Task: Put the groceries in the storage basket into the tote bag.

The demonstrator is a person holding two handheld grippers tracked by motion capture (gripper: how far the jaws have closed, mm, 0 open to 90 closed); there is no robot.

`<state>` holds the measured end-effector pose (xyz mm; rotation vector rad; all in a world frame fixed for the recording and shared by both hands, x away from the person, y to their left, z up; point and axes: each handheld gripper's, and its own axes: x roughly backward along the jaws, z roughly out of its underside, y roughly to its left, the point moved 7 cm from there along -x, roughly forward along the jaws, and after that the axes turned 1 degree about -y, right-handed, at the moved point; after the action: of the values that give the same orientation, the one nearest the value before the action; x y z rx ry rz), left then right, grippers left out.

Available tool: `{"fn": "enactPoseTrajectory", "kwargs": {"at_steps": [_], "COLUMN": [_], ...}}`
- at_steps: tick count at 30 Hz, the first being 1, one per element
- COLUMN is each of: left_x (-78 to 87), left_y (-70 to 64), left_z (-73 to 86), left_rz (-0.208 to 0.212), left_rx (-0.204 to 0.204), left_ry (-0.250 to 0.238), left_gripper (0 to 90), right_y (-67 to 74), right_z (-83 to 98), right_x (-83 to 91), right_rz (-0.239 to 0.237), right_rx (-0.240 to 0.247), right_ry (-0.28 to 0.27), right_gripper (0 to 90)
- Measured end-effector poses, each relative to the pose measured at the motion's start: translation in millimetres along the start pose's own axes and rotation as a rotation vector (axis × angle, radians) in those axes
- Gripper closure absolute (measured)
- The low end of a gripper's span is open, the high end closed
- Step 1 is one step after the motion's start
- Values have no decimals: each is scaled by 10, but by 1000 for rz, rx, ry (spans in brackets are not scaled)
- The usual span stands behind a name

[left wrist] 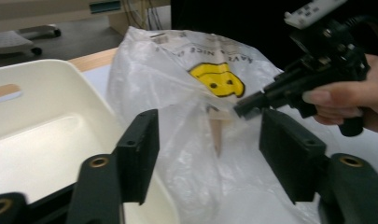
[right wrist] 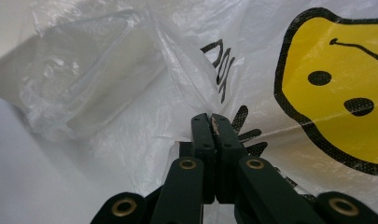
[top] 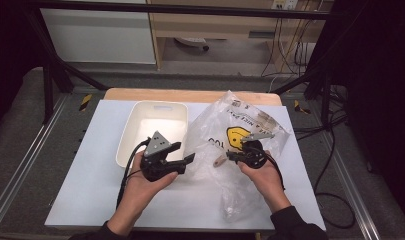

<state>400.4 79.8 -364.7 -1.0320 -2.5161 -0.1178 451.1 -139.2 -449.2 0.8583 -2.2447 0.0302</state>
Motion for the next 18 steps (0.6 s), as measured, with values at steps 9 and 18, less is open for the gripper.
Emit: {"fn": "enactPoseTrajectory", "kwargs": {"at_steps": [9, 18], "left_x": [159, 320], "left_y": [303, 568], "left_z": [6, 104], "left_rz": [-79, -122], "left_rx": [-3, 16], "left_ry": [9, 20], "left_gripper": [216, 128], "right_y": [-16, -10], "right_z": [203, 313], "right_x": [-112, -157], "right_rz": [23, 22], "right_rx": [18, 20], "right_ry": [36, 60], "right_gripper": [900, 887]}}
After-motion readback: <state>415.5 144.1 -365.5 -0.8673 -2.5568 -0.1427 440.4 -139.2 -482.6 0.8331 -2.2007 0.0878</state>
